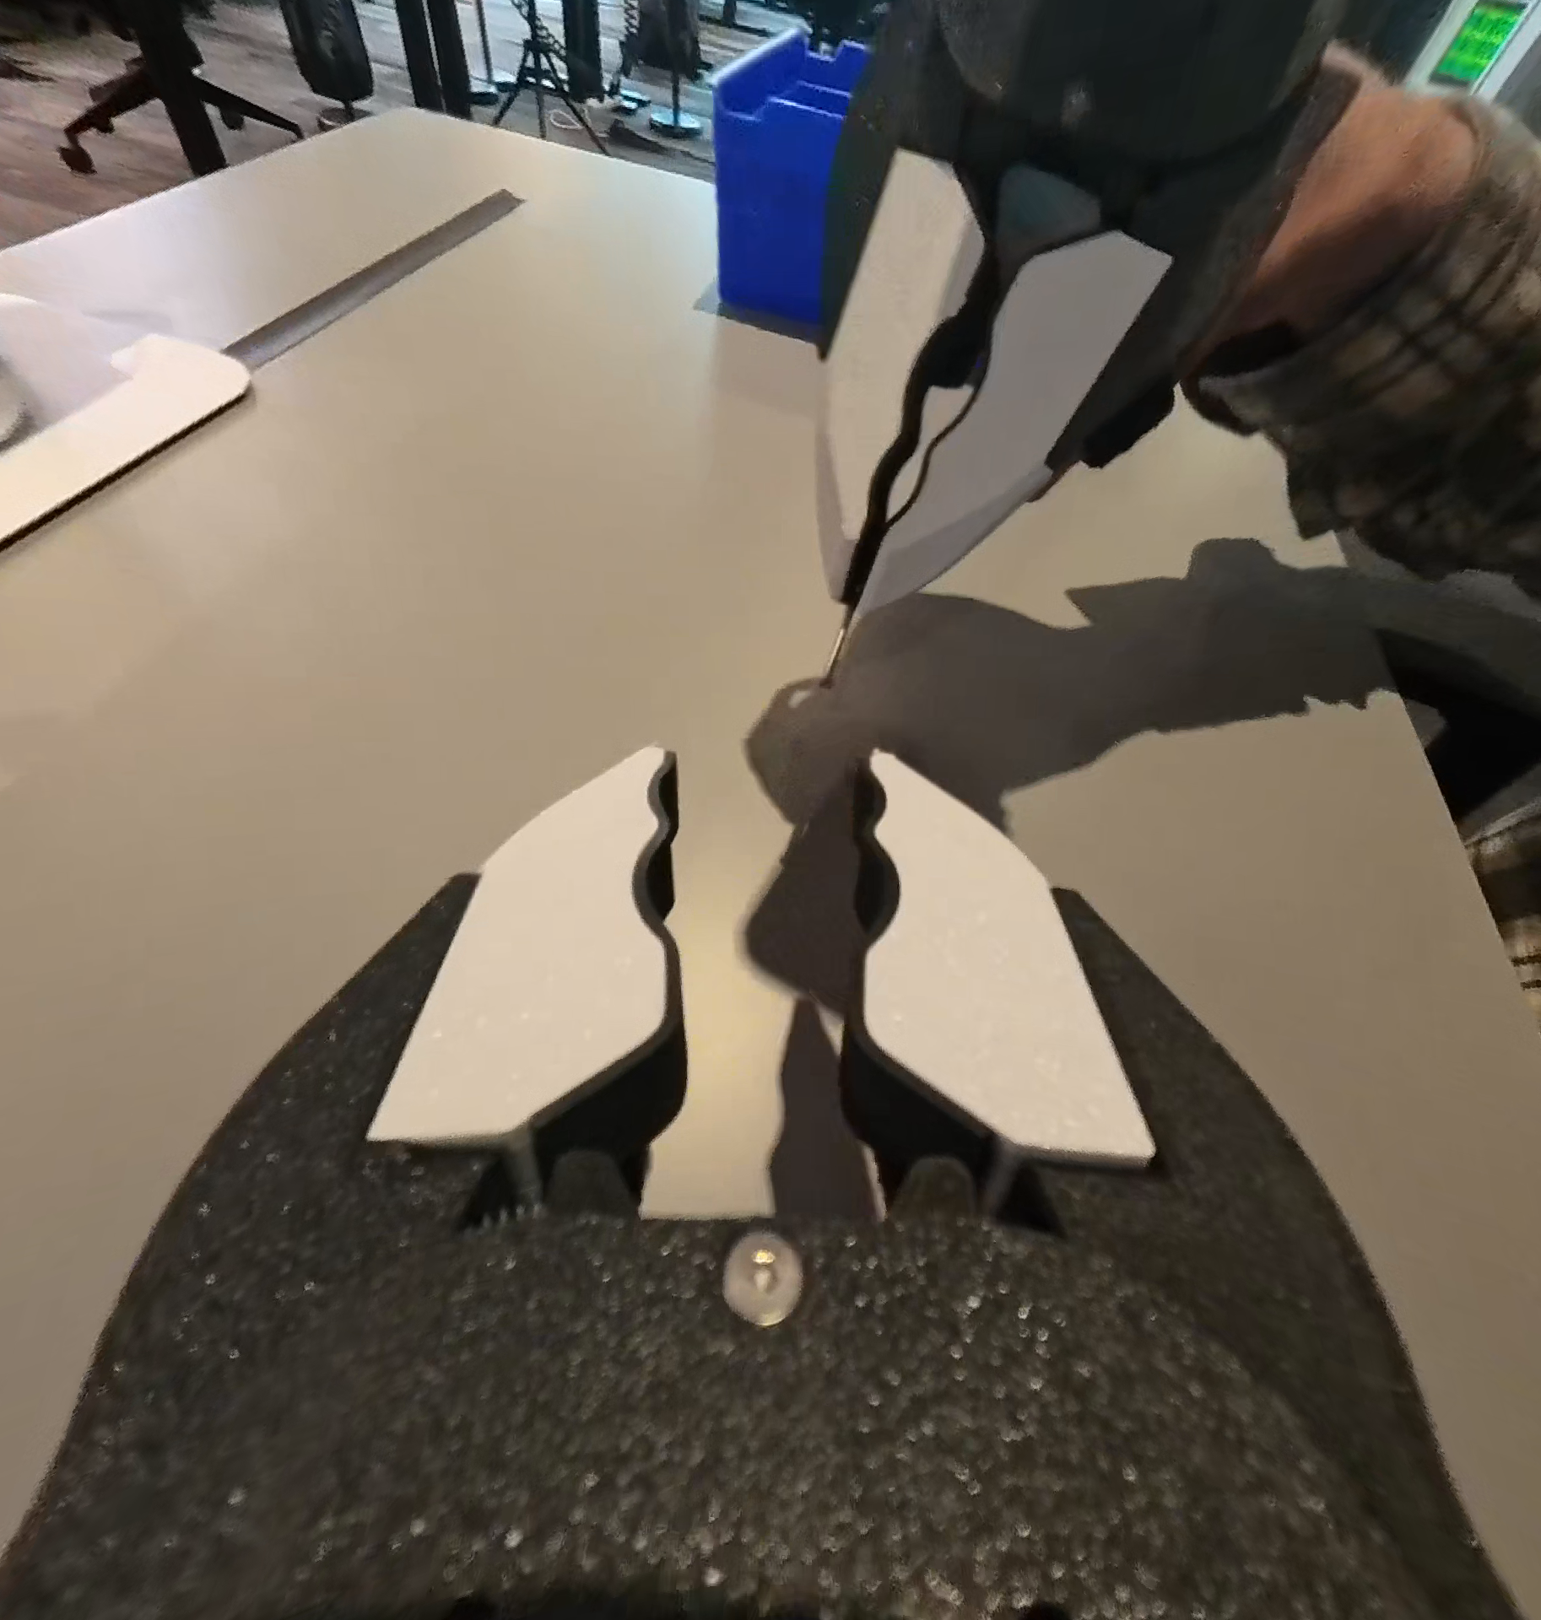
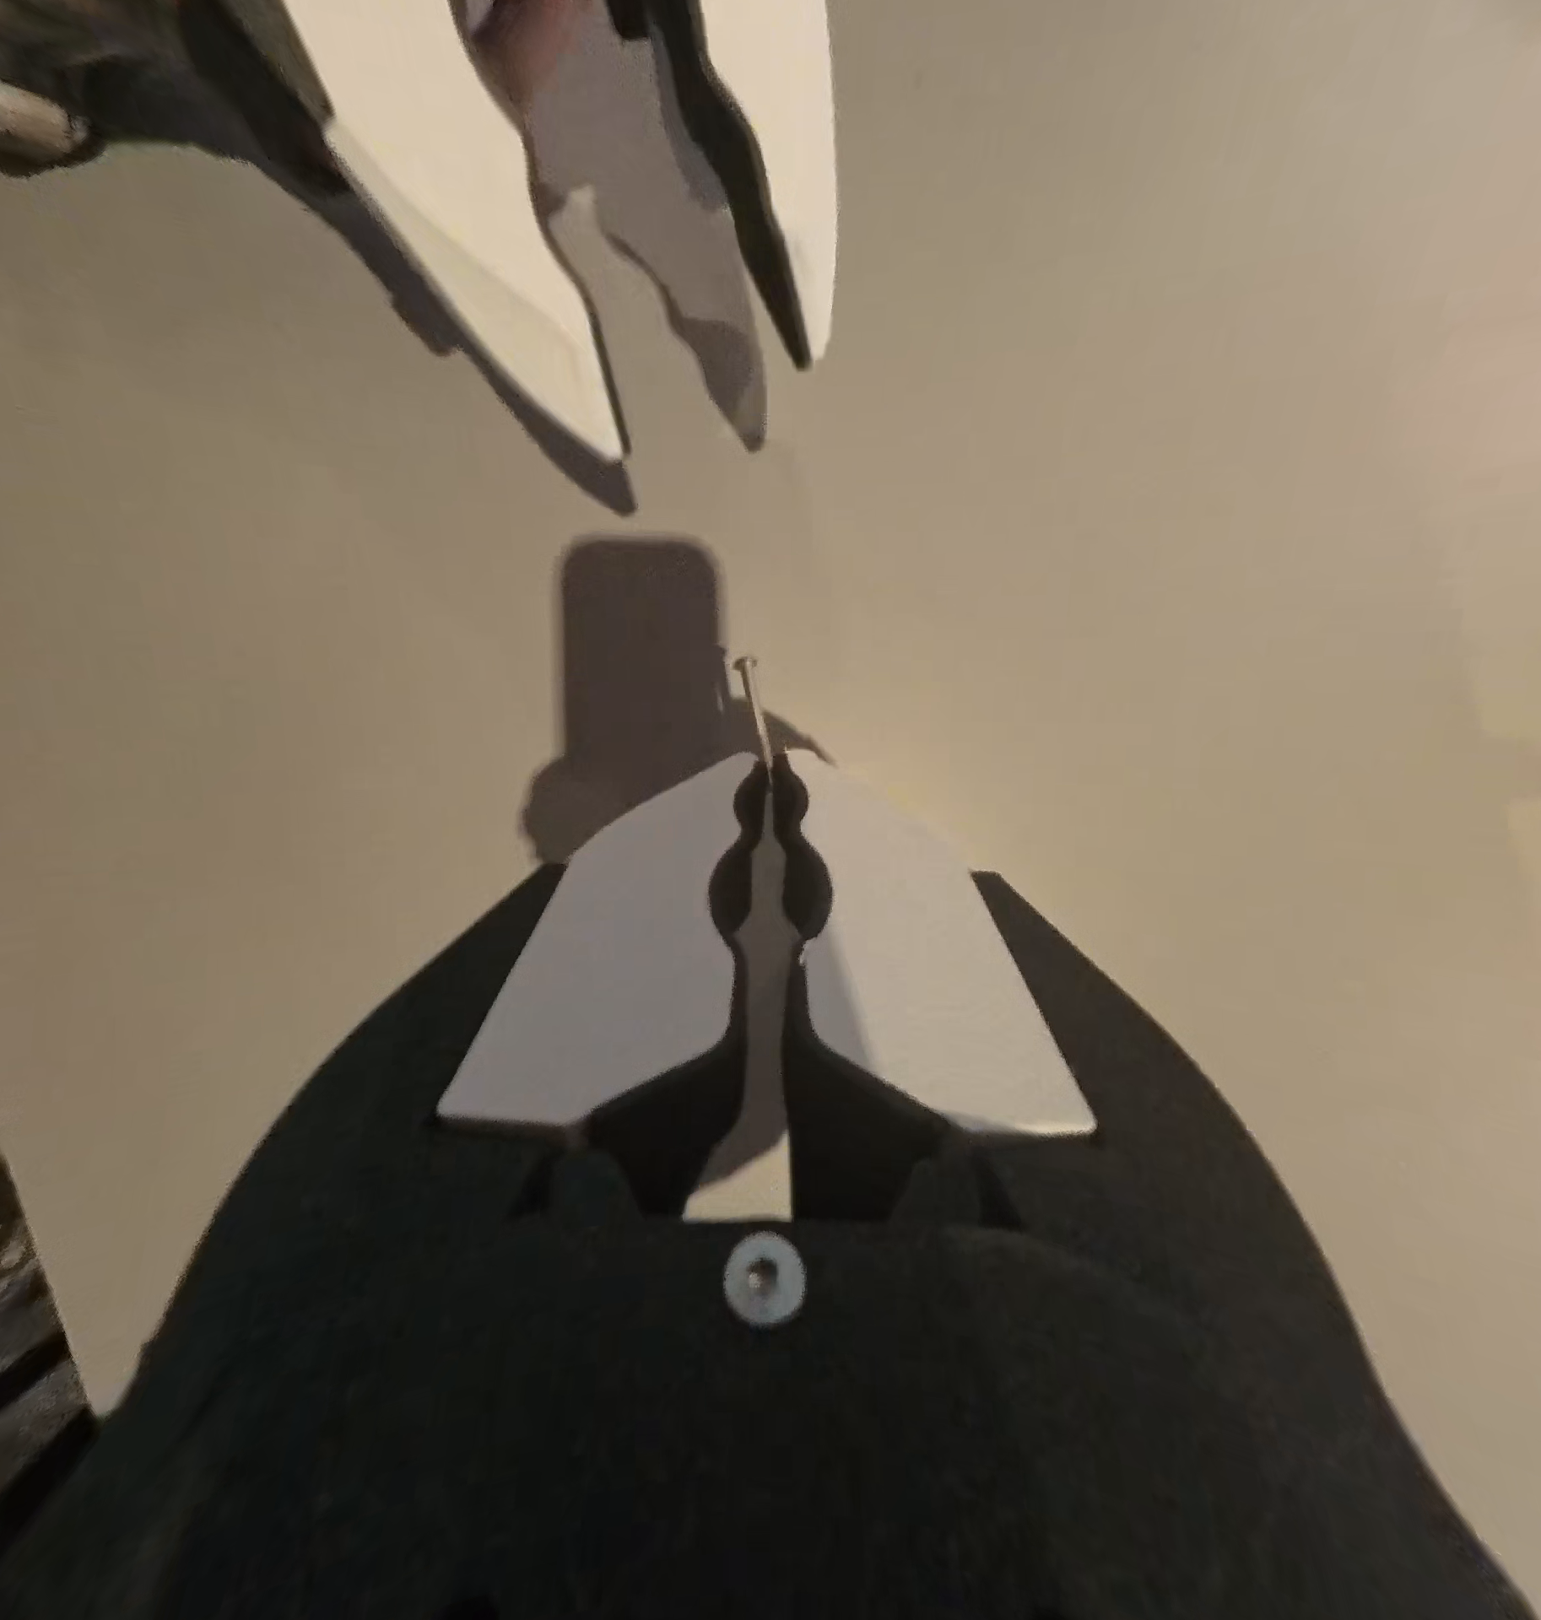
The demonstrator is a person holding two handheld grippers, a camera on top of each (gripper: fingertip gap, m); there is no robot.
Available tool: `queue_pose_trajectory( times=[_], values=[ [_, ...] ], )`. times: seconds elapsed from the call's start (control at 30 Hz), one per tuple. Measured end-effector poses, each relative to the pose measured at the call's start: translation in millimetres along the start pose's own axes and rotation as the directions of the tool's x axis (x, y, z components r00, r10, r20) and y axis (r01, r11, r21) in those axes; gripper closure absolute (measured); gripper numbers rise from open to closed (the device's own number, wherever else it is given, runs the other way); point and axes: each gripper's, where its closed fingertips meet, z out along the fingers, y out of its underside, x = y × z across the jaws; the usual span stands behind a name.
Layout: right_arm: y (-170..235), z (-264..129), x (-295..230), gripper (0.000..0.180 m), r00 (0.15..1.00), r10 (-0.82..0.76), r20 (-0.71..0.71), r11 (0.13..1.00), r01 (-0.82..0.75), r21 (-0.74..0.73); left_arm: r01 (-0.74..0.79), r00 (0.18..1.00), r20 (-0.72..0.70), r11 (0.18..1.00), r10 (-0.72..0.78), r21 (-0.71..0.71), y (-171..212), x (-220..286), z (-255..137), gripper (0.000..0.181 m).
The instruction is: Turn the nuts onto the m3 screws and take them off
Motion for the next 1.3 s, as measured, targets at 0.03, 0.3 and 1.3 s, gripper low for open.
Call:
queue_pose_trajectory(
  times=[0.03,0.3,1.3],
  values=[
    [-1.0,-0.8,-0.6,0.179,1.0,-0.012,0.006,1.0,0.013,-0.015,-0.008,1.0,-0.004,1.0,0.008,-0.007,0.0,3.2,4.1,0.143],
    [-10.2,-4.3,-6.5,0.179,0.995,-0.092,0.035,0.989,0.095,-0.115,-0.031,0.999,-0.023,0.999,0.03,-0.042,-2.8,16.0,20.9,0.151],
    [-26.3,-2.7,-13.1,0.179,0.983,-0.17,0.063,0.968,0.179,-0.178,-0.045,0.998,-0.051,0.992,0.039,-0.117,6.7,25.6,32.5,0.176]
  ],
)
